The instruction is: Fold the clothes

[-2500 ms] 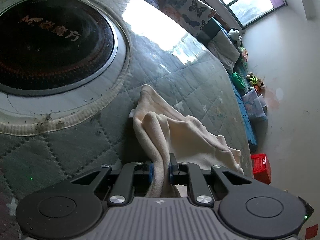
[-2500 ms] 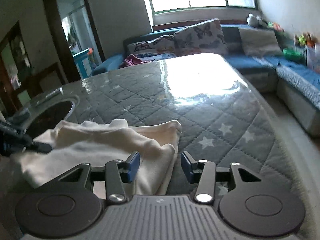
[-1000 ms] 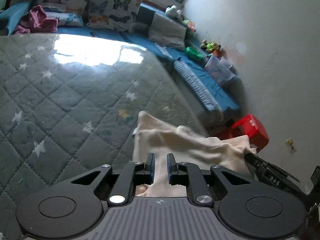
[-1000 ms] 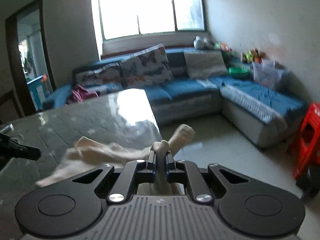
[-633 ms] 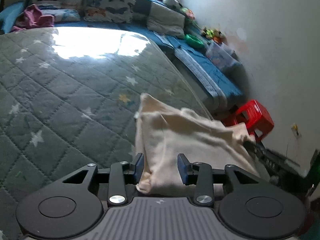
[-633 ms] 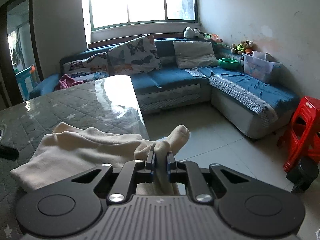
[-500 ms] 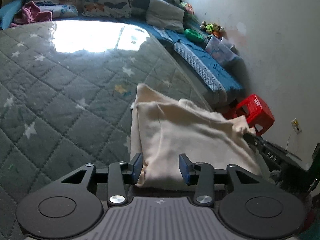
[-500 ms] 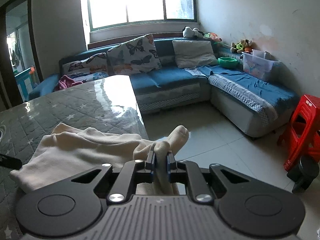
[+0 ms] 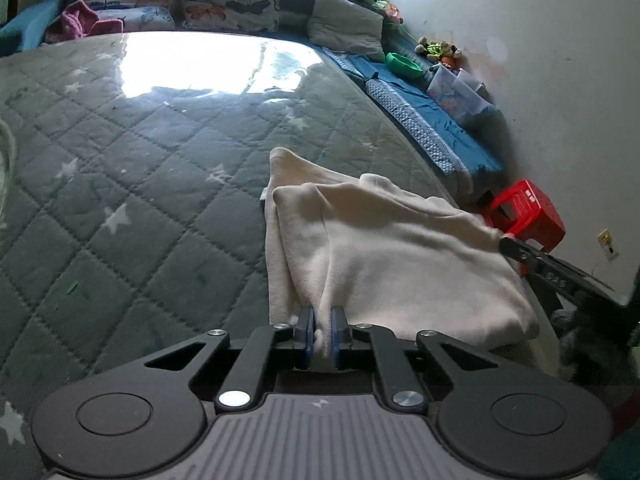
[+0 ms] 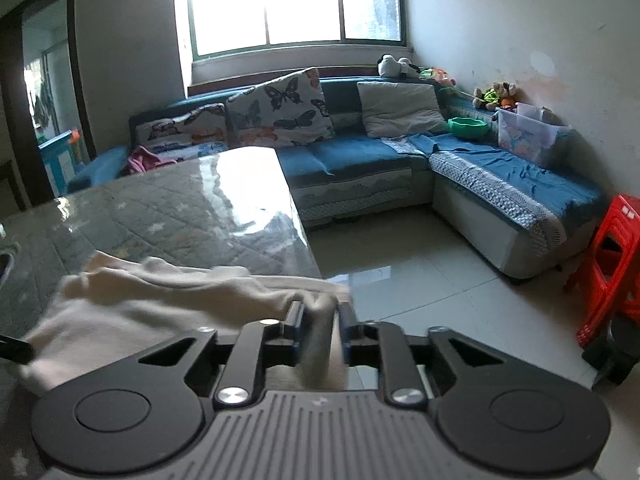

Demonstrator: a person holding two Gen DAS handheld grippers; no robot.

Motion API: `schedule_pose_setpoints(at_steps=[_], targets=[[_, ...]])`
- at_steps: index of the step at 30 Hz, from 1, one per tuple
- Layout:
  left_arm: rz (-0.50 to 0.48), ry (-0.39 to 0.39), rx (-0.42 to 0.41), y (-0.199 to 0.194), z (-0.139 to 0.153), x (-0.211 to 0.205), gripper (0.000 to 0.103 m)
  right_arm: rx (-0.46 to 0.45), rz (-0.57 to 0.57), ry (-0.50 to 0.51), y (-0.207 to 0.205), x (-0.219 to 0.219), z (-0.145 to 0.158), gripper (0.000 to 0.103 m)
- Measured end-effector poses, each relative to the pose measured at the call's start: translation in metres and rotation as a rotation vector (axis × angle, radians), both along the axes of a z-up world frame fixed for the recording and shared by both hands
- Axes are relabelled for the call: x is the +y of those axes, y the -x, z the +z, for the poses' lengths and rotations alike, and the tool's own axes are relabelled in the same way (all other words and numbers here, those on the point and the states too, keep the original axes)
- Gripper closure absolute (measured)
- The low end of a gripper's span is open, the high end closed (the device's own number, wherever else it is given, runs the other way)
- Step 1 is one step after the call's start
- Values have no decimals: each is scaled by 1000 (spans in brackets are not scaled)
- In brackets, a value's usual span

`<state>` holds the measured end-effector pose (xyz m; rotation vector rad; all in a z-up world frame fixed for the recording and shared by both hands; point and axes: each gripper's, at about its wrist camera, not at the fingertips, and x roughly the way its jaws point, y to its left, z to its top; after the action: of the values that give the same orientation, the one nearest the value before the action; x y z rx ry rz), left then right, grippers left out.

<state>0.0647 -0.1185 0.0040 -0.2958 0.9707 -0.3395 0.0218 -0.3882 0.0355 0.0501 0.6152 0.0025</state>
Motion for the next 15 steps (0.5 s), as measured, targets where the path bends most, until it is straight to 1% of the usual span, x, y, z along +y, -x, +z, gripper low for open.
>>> schedule_pose_setpoints(at_steps=[1, 4, 6, 9, 12, 15], targets=[[4, 2, 5, 0, 1, 2, 87, -2, -11, 14, 0, 2, -1, 80], [8, -8, -13, 1, 10, 5, 86, -33, -3, 24, 4, 9, 4, 80], [13, -16, -40, 1, 18, 4, 86, -37, 32, 30, 4, 16, 6, 80], [12, -21, -70, -4, 26, -1, 81, -37, 92, 40, 2, 28, 9, 80], [4, -29, -86, -15, 31, -8, 81, -3, 128, 44, -10, 38, 3, 80], [-5, -32, -67, -32, 26, -15, 81, 29, 130, 48, -21, 43, -7, 77]])
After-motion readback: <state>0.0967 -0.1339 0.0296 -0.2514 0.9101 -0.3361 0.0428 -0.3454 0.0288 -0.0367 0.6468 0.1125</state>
